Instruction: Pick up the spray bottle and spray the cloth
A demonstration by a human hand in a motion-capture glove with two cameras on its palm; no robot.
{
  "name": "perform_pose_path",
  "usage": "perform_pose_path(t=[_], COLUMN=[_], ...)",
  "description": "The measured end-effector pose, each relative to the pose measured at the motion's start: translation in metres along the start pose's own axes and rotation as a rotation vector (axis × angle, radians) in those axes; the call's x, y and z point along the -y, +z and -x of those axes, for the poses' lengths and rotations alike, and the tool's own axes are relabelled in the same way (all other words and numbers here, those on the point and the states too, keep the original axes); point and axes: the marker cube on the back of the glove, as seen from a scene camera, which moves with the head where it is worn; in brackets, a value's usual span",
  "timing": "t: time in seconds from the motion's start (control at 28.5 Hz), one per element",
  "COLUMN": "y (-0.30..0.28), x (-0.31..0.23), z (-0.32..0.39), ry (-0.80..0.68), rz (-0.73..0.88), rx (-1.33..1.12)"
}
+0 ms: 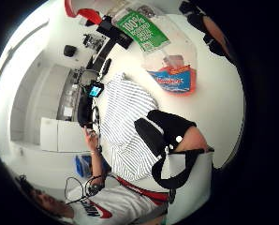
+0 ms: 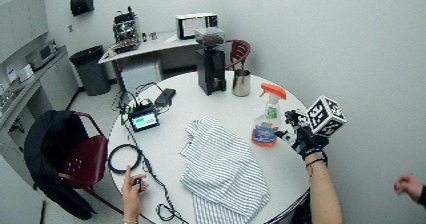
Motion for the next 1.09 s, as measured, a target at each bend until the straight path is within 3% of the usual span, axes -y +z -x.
perform_pose_path(t=[0.53, 0.74, 0.95, 1.09], y=[0.036, 0.074, 0.083, 0.084], x=[0.029, 0.047, 0.055, 0.055], z=[0.020, 0.062, 0.053, 0.039], ry=[-0.010, -0.069, -0.019, 0.020], rz=[0.049, 0.089, 0.094, 0.054], rx=[0.064, 0.218, 0.465, 0.497])
